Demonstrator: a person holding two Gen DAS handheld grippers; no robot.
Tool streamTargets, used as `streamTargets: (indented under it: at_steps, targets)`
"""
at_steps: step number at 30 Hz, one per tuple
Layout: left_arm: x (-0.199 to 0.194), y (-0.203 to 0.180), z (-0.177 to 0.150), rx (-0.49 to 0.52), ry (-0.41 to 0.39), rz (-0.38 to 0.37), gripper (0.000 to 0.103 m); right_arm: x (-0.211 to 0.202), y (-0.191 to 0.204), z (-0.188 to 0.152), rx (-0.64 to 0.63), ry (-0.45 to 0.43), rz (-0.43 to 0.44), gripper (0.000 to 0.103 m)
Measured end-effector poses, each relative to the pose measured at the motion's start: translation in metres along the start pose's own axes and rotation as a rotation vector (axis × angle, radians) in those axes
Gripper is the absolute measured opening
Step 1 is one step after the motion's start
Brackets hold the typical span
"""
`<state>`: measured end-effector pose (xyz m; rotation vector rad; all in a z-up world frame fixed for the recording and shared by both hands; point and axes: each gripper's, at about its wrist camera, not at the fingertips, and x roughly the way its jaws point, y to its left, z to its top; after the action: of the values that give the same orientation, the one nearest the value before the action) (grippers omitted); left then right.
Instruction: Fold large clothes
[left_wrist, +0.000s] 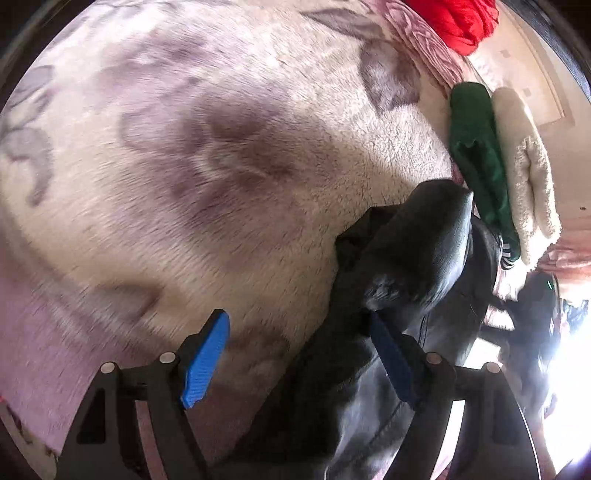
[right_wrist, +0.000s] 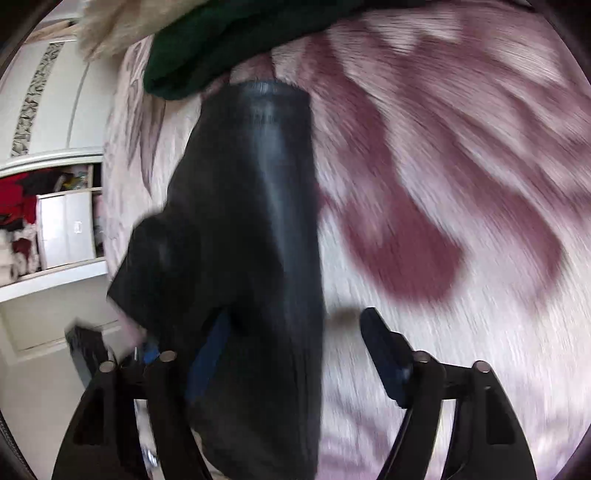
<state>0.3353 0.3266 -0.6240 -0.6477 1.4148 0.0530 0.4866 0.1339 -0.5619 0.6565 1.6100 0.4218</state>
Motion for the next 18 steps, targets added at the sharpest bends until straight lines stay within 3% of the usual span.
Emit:
streamTargets:
  at_steps: [2,3,5,6,8,11,13,15,18]
  targets:
    - [-0.014,0.003,-0.011,-0.012,-0.025,0.062,0.076,0.006,0.004,0.009,-0.054,0.001,0.048,0.077]
    - [-0.024,0.004,-0.019,-0.008,-0.047,0.090,0.075,0.008,0.009,0.010,-0.080,-0.006,0.052,0.057]
    - [-0.040,0.004,-0.033,0.004,-0.094,0.139,0.075,0.004,0.014,0.003,-0.076,-0.011,0.053,0.035]
    - [-0.045,0.002,-0.037,0.008,-0.115,0.161,0.075,-0.002,0.011,-0.001,-0.036,-0.024,0.070,0.025]
    - [-0.055,-0.007,-0.045,0.015,-0.174,0.195,0.076,-0.025,-0.003,-0.018,0.089,-0.071,0.110,0.017]
    - [-0.050,-0.032,-0.050,0.073,-0.195,0.266,0.076,-0.073,-0.017,-0.051,0.166,-0.176,0.078,0.015]
    - [-0.045,-0.048,-0.052,0.094,-0.191,0.279,0.081,-0.106,-0.050,-0.079,0.278,-0.222,0.053,0.015]
    - [-0.040,-0.061,-0.059,0.120,-0.167,0.276,0.084,-0.125,-0.078,-0.091,0.312,-0.208,-0.014,0.019]
    - [-0.026,-0.084,-0.076,0.155,-0.122,0.289,0.084,-0.139,-0.119,-0.107,0.370,-0.086,-0.157,0.040]
